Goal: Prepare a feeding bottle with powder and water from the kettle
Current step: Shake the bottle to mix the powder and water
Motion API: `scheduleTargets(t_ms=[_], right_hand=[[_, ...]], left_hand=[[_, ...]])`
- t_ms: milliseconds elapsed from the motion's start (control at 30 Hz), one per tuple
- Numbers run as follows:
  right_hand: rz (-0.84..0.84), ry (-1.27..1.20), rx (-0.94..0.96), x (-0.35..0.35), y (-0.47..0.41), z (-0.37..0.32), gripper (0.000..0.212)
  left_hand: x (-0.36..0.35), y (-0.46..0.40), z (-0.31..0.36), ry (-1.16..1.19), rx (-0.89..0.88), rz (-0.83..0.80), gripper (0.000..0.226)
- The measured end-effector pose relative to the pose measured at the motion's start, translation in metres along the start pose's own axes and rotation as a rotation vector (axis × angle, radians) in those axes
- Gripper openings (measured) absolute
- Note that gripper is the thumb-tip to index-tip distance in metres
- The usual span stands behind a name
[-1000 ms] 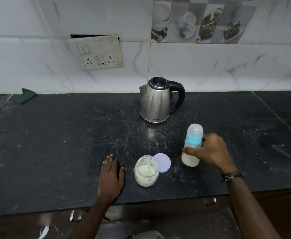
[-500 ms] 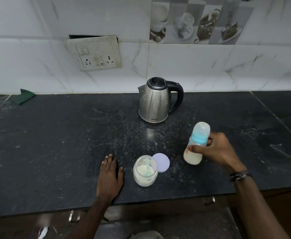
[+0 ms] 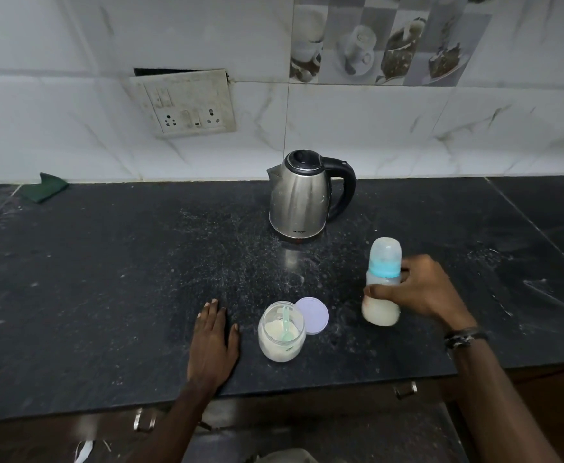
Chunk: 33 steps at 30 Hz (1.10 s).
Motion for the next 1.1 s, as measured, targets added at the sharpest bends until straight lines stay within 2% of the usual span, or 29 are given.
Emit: scheduleTargets(t_ms=[67,167,300,400,500,600,700,733,800,900,1000,1033,1100], right_hand=[[0.024,0.065,0.012,0.002,-0.002,-0.002,0.046],[-0.05,-0.088,-0.008,-0.001,-0.002,-0.001,0.035],[-0.02,0.035,0.009,0.0,-0.004,0.0,0.047],[-0.08,-0.089,-0.005,-0.003,-0.003,0.0,0.038],[-0.031,0.065,0.018,0.0,-0.005,-0.002,0.047],[-0.069,-0.085,0.016,-0.003,-0.004,-0.005,0.035],[-0.064,0.09,0.058,-0.003,-0.006,-0.008,0.041],[-0.034,0.08,0.053,-0.002,-0.006,-0.008,0.043],[-0.069,-0.032,0.039,-0.005,-0.006,-0.007,0.039],[-0.172,-0.043,0.077,-0.009,-0.006,-0.007,0.036],[-0.073,-0.143,0.026,-0.008,-0.008,-0.002,0.035],[-0.045,-0.108,0.01,-0.008,-0.01,0.003,0.038],[-0.094,-0.017,-0.006,-0.012,-0.008,0.002,0.042]], left_hand=[[0.0,0.0,0.0,-0.001,-0.003,0.003,0.063],[0.0,0.0,0.0,0.0,-0.003,0.003,0.063],[0.001,0.0,0.001,0.01,-0.001,0.005,0.062],[0.0,0.001,0.0,0.008,-0.002,0.001,0.063],[0.0,0.0,-0.001,0.007,-0.003,-0.001,0.064],[-0.001,0.0,0.0,0.002,-0.007,-0.007,0.064],[-0.001,0.0,-0.001,0.008,-0.006,-0.007,0.064],[-0.001,-0.001,-0.002,0.007,-0.003,-0.009,0.065],[-0.001,0.0,-0.002,0.004,0.002,-0.013,0.065],[-0.001,0.0,-0.002,0.006,-0.001,-0.007,0.065],[-0.001,-0.001,-0.001,0.0,-0.001,-0.015,0.064],[-0.002,0.0,-0.002,0.0,0.0,-0.012,0.064],[-0.001,0.0,-0.002,0.005,0.004,-0.01,0.065]])
Point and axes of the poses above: each hand's wrist, its own y-axis away from the middle knuckle, its own x-axis out of the back of the hand, z = x × y, the point moved 5 cm from there along -y, towards the middle knuckle, and after that the axes turned 11 degrees about x, right-handed, at the moved point
